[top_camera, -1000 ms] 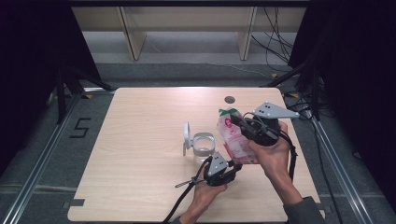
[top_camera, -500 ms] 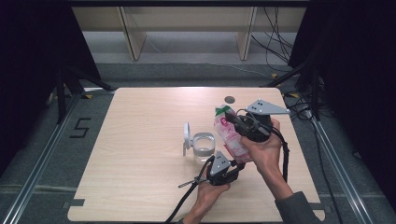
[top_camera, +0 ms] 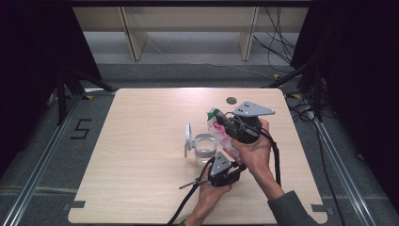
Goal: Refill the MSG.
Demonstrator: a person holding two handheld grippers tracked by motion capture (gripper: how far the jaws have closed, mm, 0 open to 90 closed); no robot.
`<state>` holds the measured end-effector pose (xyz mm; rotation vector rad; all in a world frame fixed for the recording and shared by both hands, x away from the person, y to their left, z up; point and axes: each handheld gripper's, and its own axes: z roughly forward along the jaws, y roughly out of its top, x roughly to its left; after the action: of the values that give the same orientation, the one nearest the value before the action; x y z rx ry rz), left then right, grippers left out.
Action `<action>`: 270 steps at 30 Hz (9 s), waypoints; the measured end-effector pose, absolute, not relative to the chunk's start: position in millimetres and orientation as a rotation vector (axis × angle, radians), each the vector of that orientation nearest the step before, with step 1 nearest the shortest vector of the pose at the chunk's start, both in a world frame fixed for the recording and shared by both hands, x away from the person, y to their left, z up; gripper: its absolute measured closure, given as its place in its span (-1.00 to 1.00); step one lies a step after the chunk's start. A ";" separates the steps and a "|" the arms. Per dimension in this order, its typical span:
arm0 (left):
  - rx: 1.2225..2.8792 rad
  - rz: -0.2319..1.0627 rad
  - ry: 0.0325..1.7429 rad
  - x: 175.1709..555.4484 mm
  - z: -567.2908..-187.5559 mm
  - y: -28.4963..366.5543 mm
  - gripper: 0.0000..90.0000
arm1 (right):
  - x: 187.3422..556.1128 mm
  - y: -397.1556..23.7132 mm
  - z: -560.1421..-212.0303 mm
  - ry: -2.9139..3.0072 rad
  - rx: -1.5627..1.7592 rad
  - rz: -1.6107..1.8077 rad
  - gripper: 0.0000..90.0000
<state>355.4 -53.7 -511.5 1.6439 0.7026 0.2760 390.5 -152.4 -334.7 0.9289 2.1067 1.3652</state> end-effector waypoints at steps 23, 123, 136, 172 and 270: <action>1.636 0.265 0.699 355.4 -513.5 -53.9 0.69 | 392.5 -136.2 -343.8 2.155 0.880 1.338 1.00; 1.619 0.303 0.662 356.2 -509.0 -55.1 0.71 | 402.3 -114.9 -358.7 2.178 0.913 1.340 1.00; 1.659 0.325 0.649 358.1 -506.7 -51.7 0.71 | 403.6 -111.9 -359.7 2.189 0.908 1.355 1.00; 1.658 0.331 0.647 358.2 -505.5 -51.7 0.71 | 405.1 -112.1 -359.4 2.185 0.923 1.391 1.00; 1.641 0.341 0.662 356.5 -503.1 -50.3 0.72 | 406.0 -106.0 -359.1 2.216 0.887 1.379 1.00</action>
<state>356.5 -50.3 -503.1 1.6414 0.6620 0.3405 406.0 -106.0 -359.1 0.8871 2.2156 1.3795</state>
